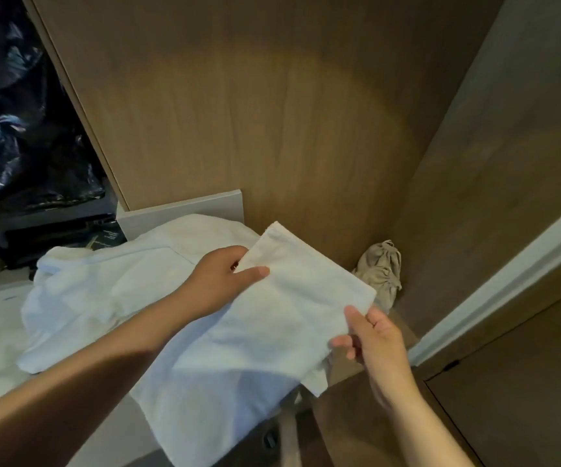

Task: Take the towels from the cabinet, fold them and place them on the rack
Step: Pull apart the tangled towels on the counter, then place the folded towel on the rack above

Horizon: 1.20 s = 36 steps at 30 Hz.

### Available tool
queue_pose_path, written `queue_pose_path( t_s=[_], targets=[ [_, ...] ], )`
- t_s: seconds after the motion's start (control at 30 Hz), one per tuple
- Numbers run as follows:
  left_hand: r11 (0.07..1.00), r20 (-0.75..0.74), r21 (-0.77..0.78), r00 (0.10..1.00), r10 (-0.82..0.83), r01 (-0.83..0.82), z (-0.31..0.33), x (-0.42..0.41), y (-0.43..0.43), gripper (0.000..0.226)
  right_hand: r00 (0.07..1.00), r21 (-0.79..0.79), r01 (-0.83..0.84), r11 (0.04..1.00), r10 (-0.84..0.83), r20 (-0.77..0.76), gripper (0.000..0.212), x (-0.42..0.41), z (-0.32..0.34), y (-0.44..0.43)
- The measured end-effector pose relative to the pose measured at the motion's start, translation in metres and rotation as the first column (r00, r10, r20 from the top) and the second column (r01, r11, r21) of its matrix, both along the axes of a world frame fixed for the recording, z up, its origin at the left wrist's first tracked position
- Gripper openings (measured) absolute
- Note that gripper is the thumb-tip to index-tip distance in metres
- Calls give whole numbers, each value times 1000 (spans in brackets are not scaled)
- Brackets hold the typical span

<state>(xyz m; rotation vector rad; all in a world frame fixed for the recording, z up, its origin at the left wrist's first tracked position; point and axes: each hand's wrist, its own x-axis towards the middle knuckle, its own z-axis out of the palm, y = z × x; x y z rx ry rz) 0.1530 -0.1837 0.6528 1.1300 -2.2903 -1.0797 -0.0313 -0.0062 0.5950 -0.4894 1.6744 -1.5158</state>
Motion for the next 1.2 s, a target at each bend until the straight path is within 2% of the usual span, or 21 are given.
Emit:
queue_pose_path(
  t_s=[0.13, 0.27, 0.4, 0.53, 0.67, 0.73, 0.83, 0.93, 1.07, 1.2],
  targets=[
    [998, -203, -55, 979, 9, -21, 56, 5, 9, 22, 978, -160, 14, 987, -47, -203, 21, -7, 74, -6],
    [994, -380, -111, 924, -47, 5, 112, -2, 22, 16, 923, -327, 57, 943, -174, -342, 18, -18, 145, -1],
    [962, -423, -271, 895, -138, 20, 166, -16, 45, 33, 841, -459, 36, 888, -275, -466, 14, -39, 205, 12],
    [941, -472, -338, 866, -167, -3, 210, -33, 62, 35, 716, -507, 39, 861, -378, -587, 10, -74, 250, 26],
    [891, -514, -443, 842, -164, -97, 250, -71, 94, 31, 575, -531, 16, 847, -442, -689, 17, -117, 297, 58],
    [880, -527, -454, 838, -142, -136, 269, -95, 112, 30, 585, -533, 6, 846, -435, -684, 22, -141, 317, 72],
    [881, -532, -444, 839, -116, -160, 289, -133, 138, 31, 689, -534, -36, 844, -366, -625, 22, -174, 343, 91],
    [891, -592, -417, 798, -113, -182, 303, -167, 158, 32, 766, -608, -54, 792, -358, -534, 23, -201, 361, 108],
    [918, -655, -363, 745, -129, -159, 321, -198, 172, 40, 709, -628, -119, 769, -377, -596, 12, -228, 376, 120],
    [926, -704, -344, 696, -143, -158, 340, -221, 178, 41, 687, -647, -231, 727, -349, -637, 32, -251, 386, 121]
  ],
)
